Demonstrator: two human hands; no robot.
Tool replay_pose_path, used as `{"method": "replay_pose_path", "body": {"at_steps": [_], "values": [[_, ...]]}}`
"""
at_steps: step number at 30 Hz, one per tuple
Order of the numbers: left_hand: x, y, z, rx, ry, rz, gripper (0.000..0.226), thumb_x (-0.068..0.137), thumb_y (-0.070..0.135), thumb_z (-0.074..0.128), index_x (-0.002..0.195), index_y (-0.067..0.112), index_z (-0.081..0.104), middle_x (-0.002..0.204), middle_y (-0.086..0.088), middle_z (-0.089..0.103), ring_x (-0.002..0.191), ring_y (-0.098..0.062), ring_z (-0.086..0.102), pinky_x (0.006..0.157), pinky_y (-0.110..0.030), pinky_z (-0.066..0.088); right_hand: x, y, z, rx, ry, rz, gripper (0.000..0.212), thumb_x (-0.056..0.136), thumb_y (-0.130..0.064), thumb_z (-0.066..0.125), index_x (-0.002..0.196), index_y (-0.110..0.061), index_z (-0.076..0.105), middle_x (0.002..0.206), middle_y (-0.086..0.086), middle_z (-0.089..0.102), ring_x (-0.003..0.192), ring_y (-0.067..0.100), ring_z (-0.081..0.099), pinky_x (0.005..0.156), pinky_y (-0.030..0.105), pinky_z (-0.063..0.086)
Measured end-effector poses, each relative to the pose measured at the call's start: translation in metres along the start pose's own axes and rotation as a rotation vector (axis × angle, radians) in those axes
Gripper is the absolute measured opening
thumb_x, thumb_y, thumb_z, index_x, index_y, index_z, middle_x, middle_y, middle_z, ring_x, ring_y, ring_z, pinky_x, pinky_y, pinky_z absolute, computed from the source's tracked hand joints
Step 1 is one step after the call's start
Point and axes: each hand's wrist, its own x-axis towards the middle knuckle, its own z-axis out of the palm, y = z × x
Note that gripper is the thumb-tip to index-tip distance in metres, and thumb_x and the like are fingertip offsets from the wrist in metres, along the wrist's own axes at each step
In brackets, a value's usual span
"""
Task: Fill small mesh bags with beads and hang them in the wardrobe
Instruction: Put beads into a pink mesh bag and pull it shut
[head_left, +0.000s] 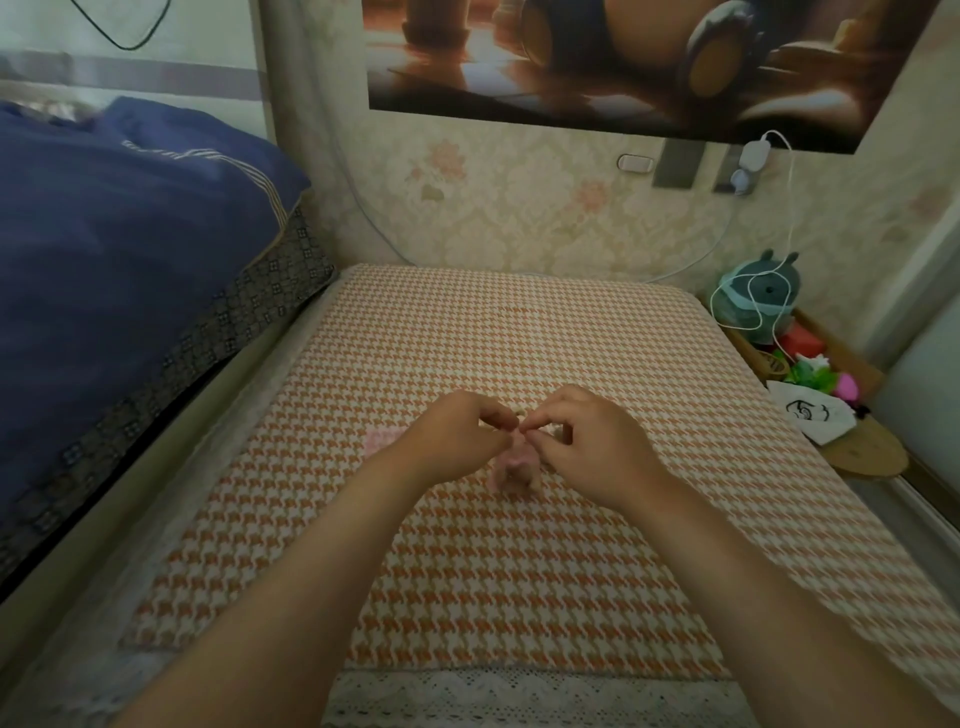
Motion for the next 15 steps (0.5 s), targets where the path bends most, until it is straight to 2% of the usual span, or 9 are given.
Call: {"method": "replay_pose_path", "body": {"at_steps": [4,7,8,11,14,15], "values": [[0.004,-0.002,-0.002,-0.039,0.039,0.023,0.024,0.089,0.025,0.067,0.111,0.021,0.074,0.112,0.009,0.071,0.095,-0.004,0.065,0.085,-0.022,0.051,-0.001,0.005,-0.005,-0.044,-0.098,-0.008,0.023,0.089,-0.048,0.058,0.102,-0.039,0.074,0.108,-0.020,0.057,0.081,-0.005,0.049,0.068,0.022,0.040],[0.009,-0.006,-0.003,-0.035,0.129,0.011,0.018,0.092,0.022,0.063,0.105,0.025,0.075,0.099,0.014,0.069,0.063,0.002,0.061,0.059,-0.018,0.051,-0.004,0.008,-0.007,-0.070,-0.133,0.000,0.019,0.089,-0.042,0.063,0.102,-0.037,0.075,0.096,-0.022,0.060,0.079,-0.003,0.053,0.070,0.025,0.045],[0.010,-0.009,-0.002,-0.023,0.163,-0.008,0.017,0.093,0.022,0.061,0.103,0.026,0.074,0.100,0.015,0.068,0.062,0.002,0.061,0.057,-0.019,0.051,-0.005,0.009,-0.008,-0.079,-0.137,0.007,0.015,0.090,-0.038,0.066,0.101,-0.037,0.076,0.091,-0.023,0.060,0.078,-0.003,0.054,0.070,0.025,0.047],[0.016,-0.020,0.003,0.076,0.200,-0.045,0.019,0.093,0.022,0.060,0.105,0.028,0.074,0.113,0.011,0.069,0.089,-0.004,0.063,0.077,-0.025,0.054,-0.005,0.014,-0.009,-0.088,-0.126,0.011,0.012,0.089,-0.036,0.069,0.097,-0.037,0.078,0.089,-0.023,0.065,0.079,-0.002,0.061,0.072,0.030,0.054],[0.023,-0.032,0.015,0.164,0.147,-0.080,0.023,0.093,0.022,0.061,0.112,0.029,0.072,0.118,0.009,0.066,0.091,-0.012,0.065,0.076,-0.029,0.055,-0.004,0.018,-0.009,-0.060,-0.114,0.007,0.010,0.089,-0.034,0.070,0.094,-0.036,0.078,0.092,-0.018,0.070,0.094,0.004,0.067,0.074,0.035,0.057],[0.025,-0.035,0.019,0.197,0.132,-0.063,0.025,0.093,0.021,0.062,0.115,0.029,0.071,0.122,0.006,0.065,0.097,-0.014,0.064,0.080,-0.031,0.055,-0.004,0.019,-0.009,-0.060,-0.117,0.004,0.010,0.089,-0.033,0.070,0.094,-0.036,0.078,0.091,-0.019,0.070,0.094,0.005,0.067,0.074,0.035,0.057]]}}
